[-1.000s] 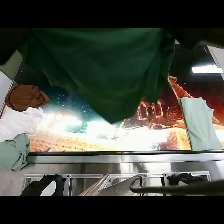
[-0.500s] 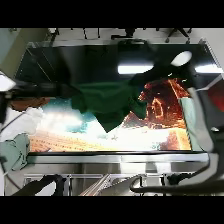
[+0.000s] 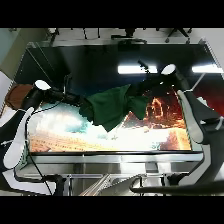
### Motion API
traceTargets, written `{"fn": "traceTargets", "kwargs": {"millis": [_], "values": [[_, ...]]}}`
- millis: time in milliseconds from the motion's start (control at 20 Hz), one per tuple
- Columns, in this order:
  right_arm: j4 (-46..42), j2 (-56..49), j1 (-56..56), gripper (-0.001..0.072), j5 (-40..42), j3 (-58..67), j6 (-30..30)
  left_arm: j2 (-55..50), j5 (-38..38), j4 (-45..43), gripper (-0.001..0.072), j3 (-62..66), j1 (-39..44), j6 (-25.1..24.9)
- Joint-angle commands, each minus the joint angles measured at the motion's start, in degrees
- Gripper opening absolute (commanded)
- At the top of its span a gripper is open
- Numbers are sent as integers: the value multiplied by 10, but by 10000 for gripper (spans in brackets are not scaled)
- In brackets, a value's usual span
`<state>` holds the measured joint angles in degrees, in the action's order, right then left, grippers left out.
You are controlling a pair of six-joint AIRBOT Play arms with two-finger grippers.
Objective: Fold the shirts.
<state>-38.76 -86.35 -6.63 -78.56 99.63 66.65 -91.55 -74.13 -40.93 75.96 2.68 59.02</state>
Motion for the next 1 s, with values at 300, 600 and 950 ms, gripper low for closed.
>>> {"fn": "traceTargets", "kwargs": {"millis": [300,600,950], "values": [[-87,210,-130,432,211,-383,123,-27,-33,-1,11,63,-9,-3],[-10,147,-223,432,421,-465,122,-27,-40,-1,11,63,-8,-3],[118,104,-242,408,530,-465,-1,-27,-39,0,11,63,-8,-3]]}}
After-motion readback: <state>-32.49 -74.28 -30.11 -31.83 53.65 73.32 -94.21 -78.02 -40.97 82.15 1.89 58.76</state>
